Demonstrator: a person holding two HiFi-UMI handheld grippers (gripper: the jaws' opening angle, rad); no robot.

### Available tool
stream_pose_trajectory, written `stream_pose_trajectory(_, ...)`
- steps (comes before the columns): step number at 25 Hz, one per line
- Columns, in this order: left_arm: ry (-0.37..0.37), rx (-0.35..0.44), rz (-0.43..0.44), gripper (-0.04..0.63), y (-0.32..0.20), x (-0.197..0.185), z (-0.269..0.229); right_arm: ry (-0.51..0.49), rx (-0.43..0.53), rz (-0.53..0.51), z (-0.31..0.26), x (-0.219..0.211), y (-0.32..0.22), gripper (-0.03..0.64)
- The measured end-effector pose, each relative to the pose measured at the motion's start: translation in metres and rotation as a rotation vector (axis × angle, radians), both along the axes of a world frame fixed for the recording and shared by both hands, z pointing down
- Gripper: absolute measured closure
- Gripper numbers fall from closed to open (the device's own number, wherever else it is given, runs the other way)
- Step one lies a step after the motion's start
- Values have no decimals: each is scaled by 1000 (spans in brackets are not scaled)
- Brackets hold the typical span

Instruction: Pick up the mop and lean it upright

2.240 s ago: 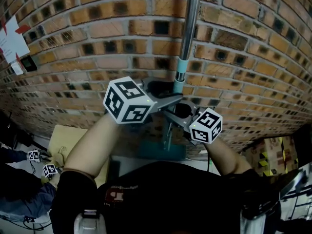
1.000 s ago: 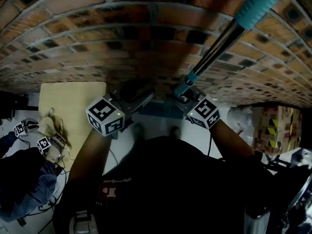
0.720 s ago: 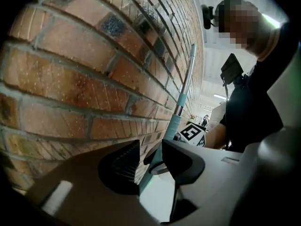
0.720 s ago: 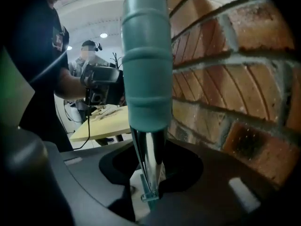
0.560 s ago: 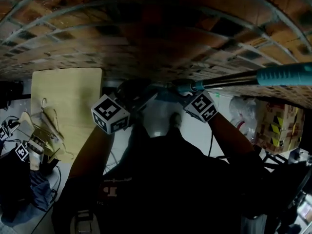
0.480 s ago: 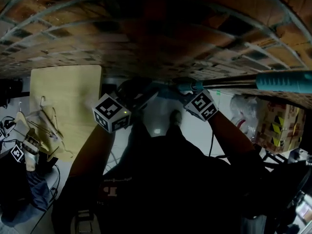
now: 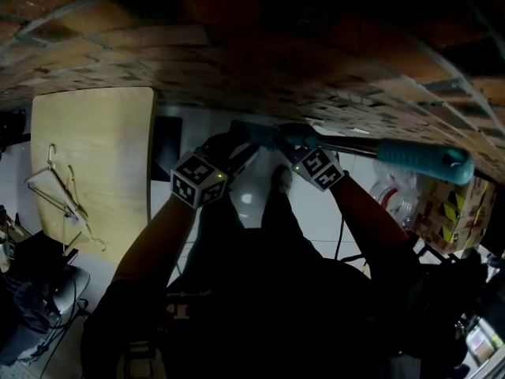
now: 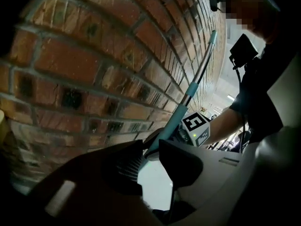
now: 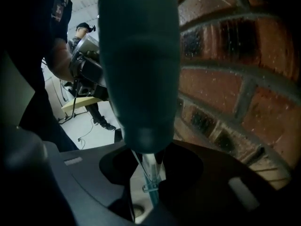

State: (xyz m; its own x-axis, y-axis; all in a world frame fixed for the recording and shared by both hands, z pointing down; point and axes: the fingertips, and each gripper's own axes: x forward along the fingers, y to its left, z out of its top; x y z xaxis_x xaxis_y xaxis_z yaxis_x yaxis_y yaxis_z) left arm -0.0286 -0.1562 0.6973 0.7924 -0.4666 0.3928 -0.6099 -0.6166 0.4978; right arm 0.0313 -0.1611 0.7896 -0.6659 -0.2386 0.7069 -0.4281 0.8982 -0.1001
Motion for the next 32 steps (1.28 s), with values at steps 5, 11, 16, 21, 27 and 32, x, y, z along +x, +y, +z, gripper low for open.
stream_pose_trajectory(5, -60, -88, -52, 586, 9, 0, 68, 42, -9, -29, 40, 4, 2, 477)
stream_pose_trajectory(11, -82, -172, -34, 594, 27, 8, 115, 74, -21, -40, 91, 16, 8, 477)
stream_pose_trajectory(16, -83, -185, -8, 594, 29, 20, 131, 101, 1, -55, 119, 15, -3, 477)
stream_pose_trajectory(21, -85, -168, -2, 594, 24, 23, 134, 132, -17, -82, 142, 14, -1, 477)
stream_pose_trajectory(27, -101, -152, 0, 594, 23, 15, 144, 112, -22, -37, 173, 9, -6, 477)
stream_pose_trajectory(32, -107, -159, -1, 594, 30, 15, 152, 77, -18, -13, 185, 3, -6, 477)
